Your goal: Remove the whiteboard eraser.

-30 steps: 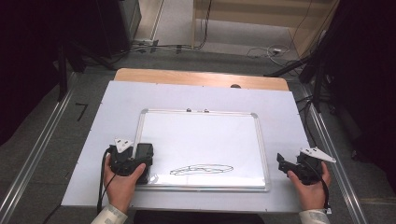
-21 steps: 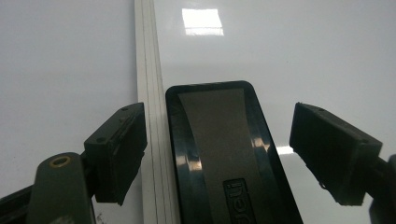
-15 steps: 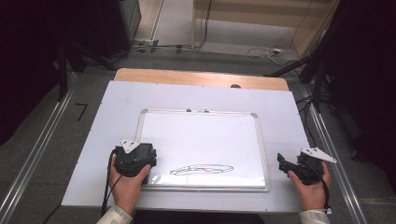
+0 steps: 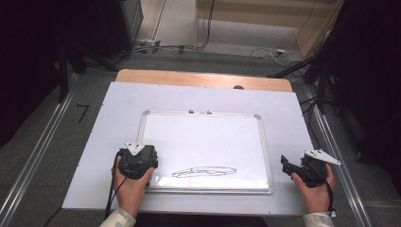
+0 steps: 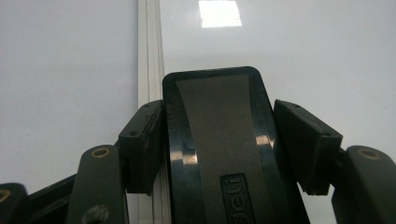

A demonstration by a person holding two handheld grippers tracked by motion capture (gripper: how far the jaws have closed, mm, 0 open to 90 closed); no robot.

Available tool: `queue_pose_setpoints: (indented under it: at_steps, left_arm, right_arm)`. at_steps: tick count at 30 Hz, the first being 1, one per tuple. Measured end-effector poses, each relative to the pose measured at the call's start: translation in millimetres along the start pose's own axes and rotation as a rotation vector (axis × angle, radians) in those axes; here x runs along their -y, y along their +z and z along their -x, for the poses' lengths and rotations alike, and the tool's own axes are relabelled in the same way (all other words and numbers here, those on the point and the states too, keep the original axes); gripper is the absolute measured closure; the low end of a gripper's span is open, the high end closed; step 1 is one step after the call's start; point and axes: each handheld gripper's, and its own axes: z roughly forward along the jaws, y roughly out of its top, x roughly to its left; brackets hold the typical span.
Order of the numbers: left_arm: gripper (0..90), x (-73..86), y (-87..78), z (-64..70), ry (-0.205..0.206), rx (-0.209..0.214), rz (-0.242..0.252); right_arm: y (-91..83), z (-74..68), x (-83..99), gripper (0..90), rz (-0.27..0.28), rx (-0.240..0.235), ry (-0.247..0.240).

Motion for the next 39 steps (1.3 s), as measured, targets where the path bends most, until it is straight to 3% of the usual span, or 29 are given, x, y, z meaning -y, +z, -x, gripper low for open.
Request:
queue_pose_setpoints:
  at_steps: [5, 11, 23, 35, 39]
  left_arm:
    - [39.4, -0.5, -0.2, 2.8, 0.034, 0.003, 0.000]
    - [39.2, 0.3, 0.4, 3.4, 0.022, 0.003, 0.009]
    - [35.8, 1.2, 6.8, 9.4, 0.035, -0.037, -0.006]
    - [40.5, -1.4, 5.8, 6.6, 0.043, -0.008, -0.017]
    - [40.5, -6.4, -2.7, 6.9, 0.048, -0.003, 0.033]
  right_arm:
    - [-0.3, -0.4, 0.0, 12.8, -0.001, 0.000, 0.001]
    - [-0.2, 0.0, 0.0, 12.8, 0.002, 0.002, 0.001]
    - [0.1, 0.2, 0.1, 12.8, 0.000, 0.001, -0.002]
    - [0.1, 0.3, 0.1, 12.9, 0.001, 0.000, 0.001]
    - [0.1, 0.8, 0.0, 12.9, 0.003, 0.000, 0.001]
